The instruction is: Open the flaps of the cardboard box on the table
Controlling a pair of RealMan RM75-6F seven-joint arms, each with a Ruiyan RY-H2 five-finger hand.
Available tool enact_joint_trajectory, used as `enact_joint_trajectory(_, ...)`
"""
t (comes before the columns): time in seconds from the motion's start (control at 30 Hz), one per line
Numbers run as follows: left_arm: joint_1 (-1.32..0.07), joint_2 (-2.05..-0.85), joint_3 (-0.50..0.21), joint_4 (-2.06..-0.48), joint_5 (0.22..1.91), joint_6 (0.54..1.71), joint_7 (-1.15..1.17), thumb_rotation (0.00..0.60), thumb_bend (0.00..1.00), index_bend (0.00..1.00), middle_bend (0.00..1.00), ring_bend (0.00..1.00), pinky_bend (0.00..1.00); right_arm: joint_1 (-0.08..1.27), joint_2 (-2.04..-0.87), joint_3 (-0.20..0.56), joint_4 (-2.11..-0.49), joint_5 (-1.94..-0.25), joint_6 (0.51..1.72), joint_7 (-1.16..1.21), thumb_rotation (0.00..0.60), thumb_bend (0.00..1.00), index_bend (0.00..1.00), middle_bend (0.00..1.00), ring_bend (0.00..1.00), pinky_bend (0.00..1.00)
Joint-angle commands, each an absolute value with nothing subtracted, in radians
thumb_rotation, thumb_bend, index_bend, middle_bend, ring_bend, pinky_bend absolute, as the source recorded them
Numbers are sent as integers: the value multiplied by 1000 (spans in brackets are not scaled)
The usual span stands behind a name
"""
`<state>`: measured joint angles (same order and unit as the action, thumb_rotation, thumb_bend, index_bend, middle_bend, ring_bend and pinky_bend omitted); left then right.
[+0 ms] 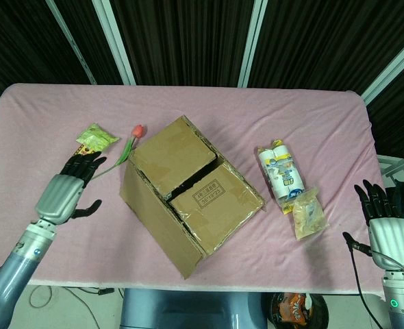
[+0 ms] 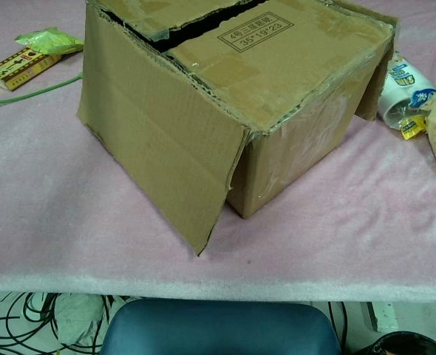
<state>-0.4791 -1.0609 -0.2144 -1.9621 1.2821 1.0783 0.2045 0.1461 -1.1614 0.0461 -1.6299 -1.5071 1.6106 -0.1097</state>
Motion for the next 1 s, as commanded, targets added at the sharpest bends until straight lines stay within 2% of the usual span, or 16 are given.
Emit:
enact_joint_trajectory(0.03,-652,-1017,-327,-2063,1068,876,174,600,422,0,0,0,13,142,-1166,51,-1624,-1509,1604,-89,600,203,0,0,0,210)
enact_joint_trajectory(0.1,-719,-1018,-360,-2075,952,805,142,600,459,0,0,0,37,140,-1168,55,-1621,-1511,1600,-77,600,203,0,0,0,210)
enact_joint_trajectory(0.27,-876,-1042,-411,-2057,676,698,65,600,478,0,0,0,73,135,-1173,58,-1615,-1522,1596,-57,600,205,0,0,0,210)
enact_joint_trajectory(0.6,-1095,-1119,-398,-1977,281,646,-15,600,478,0,8,0,98,129,-1173,68,-1620,-1518,1580,-36,600,206,0,0,0,210)
enact_joint_trajectory(0.8,-1196,-1154,-346,-1927,151,634,-16,600,478,0,17,0,102,125,-1170,74,-1626,-1513,1570,-21,600,206,0,0,0,210)
enact_joint_trajectory(1.0,-1230,-1182,-320,-1903,102,621,-35,600,478,0,31,20,111,122,-1169,76,-1633,-1513,1562,-19,600,207,0,0,0,210)
